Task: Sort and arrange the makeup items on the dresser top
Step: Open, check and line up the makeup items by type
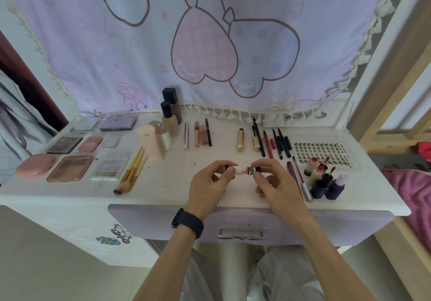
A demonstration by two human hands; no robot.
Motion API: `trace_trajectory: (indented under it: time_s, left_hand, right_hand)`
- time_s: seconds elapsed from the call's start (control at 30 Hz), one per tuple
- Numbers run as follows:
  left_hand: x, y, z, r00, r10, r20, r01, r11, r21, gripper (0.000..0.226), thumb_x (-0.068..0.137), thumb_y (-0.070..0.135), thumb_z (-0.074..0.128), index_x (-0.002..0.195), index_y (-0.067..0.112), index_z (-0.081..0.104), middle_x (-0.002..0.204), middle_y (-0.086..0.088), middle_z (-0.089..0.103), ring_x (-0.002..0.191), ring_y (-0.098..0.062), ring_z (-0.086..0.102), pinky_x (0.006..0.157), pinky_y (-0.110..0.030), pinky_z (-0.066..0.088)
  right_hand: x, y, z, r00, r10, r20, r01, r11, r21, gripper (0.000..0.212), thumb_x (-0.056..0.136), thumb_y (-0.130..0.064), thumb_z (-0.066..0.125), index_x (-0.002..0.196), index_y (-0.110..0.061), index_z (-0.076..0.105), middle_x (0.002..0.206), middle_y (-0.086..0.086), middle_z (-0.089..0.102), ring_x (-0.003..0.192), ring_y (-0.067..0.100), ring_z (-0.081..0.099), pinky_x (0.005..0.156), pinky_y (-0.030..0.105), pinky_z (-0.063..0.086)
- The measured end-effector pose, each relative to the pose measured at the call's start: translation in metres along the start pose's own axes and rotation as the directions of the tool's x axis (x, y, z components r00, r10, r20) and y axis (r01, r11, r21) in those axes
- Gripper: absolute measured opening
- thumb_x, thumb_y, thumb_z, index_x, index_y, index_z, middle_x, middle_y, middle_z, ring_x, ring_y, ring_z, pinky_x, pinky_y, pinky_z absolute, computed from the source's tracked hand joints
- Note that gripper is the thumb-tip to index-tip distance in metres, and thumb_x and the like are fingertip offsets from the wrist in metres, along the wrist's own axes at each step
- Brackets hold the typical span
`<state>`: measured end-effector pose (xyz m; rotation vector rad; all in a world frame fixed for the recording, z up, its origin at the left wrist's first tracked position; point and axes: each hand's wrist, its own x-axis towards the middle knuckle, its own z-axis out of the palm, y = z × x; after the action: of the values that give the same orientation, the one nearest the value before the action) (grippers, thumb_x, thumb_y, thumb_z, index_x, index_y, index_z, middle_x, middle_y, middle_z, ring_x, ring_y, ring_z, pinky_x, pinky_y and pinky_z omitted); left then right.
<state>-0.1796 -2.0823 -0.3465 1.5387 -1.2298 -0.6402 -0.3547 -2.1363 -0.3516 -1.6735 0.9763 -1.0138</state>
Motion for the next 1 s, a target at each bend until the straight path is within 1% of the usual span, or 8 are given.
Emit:
trace_trajectory:
  time_s: [0.1,0.2,0.3,0.4,0.5,0.67,0.83,1.0]
  left_hand:
    - [0.0005,-0.0007,0.0,1.0,0.007,-0.004,-0.007,1.0,-0.027,0.012,0.097,0.03,0.061,0.103,0.031,0.071,0.082,0.015,0.07,0.064,0.0,0.058,0.06,-0.019,0.049]
    - [0.0007,-0.0015,-0.0001,1.0,0.001,-0.019,-0.002,0.999,-0.051,0.013,0.099,0.028,0.059,0.103,0.027,0.071,0.078,0.018,0.068,0.062,0.002,0.058,0.057,-0.011,0.045]
    - [0.0022,-0.0032,-0.0003,0.999,-0.027,-0.047,0.024,0.997,-0.068,0.015,0.099,0.03,0.057,0.101,0.025,0.071,0.071,0.017,0.067,0.057,0.0,0.055,0.057,-0.011,0.043]
    - [0.0039,-0.0053,-0.0005,0.997,-0.053,-0.062,0.048,0.996,-0.076,0.019,0.1,0.035,0.054,0.101,0.025,0.07,0.067,0.016,0.064,0.054,-0.001,0.052,0.057,-0.011,0.042]
    - [0.0047,-0.0063,-0.0016,0.994,-0.061,-0.088,0.052,0.994,-0.1,0.021,0.101,0.034,0.052,0.101,0.021,0.069,0.065,0.017,0.063,0.052,0.0,0.051,0.057,-0.009,0.041]
    - [0.0046,-0.006,-0.0036,0.993,-0.066,-0.1,0.053,0.989,-0.135,0.022,0.101,0.031,0.052,0.103,0.018,0.069,0.066,0.016,0.062,0.053,-0.002,0.051,0.056,-0.013,0.043]
    - [0.0045,-0.0059,-0.006,0.991,-0.075,-0.111,0.054,0.982,-0.182,0.022,0.102,0.029,0.052,0.103,0.016,0.07,0.069,0.009,0.062,0.055,-0.007,0.052,0.056,-0.017,0.042]
    - [0.0047,-0.0064,-0.009,0.991,-0.079,-0.108,0.056,0.979,-0.198,0.022,0.101,0.03,0.052,0.104,0.018,0.07,0.073,0.005,0.064,0.058,-0.011,0.053,0.06,-0.023,0.042]
  right_hand:
    - [-0.002,0.0009,0.0031,1.0,-0.017,-0.02,0.017,1.0,-0.005,0.032,0.1,-0.015,0.061,0.109,-0.045,0.062,0.102,-0.017,0.067,0.064,0.011,0.063,0.065,0.021,0.053]
    - [-0.0046,0.0015,0.0048,0.999,-0.018,-0.034,0.017,0.999,-0.027,0.033,0.101,-0.016,0.058,0.124,-0.039,0.064,0.096,-0.008,0.067,0.068,0.008,0.063,0.066,0.019,0.052]
    - [-0.0068,-0.0003,0.0044,0.999,-0.033,-0.043,0.031,0.998,-0.047,0.032,0.101,-0.014,0.058,0.121,-0.037,0.065,0.094,-0.002,0.065,0.071,0.009,0.064,0.066,0.018,0.052]
    - [-0.0077,-0.0015,0.0047,0.997,-0.055,-0.049,0.052,0.997,-0.061,0.032,0.101,-0.012,0.057,0.12,-0.038,0.063,0.094,-0.002,0.064,0.07,0.008,0.064,0.065,0.018,0.051]
    - [-0.0086,-0.0013,0.0065,0.995,-0.081,-0.054,0.076,0.993,-0.092,0.033,0.102,-0.013,0.056,0.12,-0.04,0.06,0.095,-0.005,0.062,0.07,0.008,0.062,0.063,0.017,0.051]
    - [-0.0098,0.0035,0.009,0.993,-0.096,-0.071,0.085,0.985,-0.147,0.03,0.101,-0.014,0.056,0.124,-0.033,0.062,0.098,-0.01,0.061,0.071,0.012,0.059,0.062,0.018,0.05]
    - [-0.01,0.0059,0.0093,0.991,-0.106,-0.078,0.093,0.983,-0.159,0.029,0.101,-0.015,0.057,0.123,-0.033,0.063,0.101,-0.011,0.062,0.072,0.013,0.06,0.062,0.019,0.05]
    - [-0.0105,0.0053,0.0102,0.989,-0.118,-0.084,0.104,0.983,-0.153,0.03,0.1,-0.015,0.058,0.122,-0.034,0.062,0.098,-0.012,0.063,0.072,0.012,0.06,0.062,0.016,0.048]
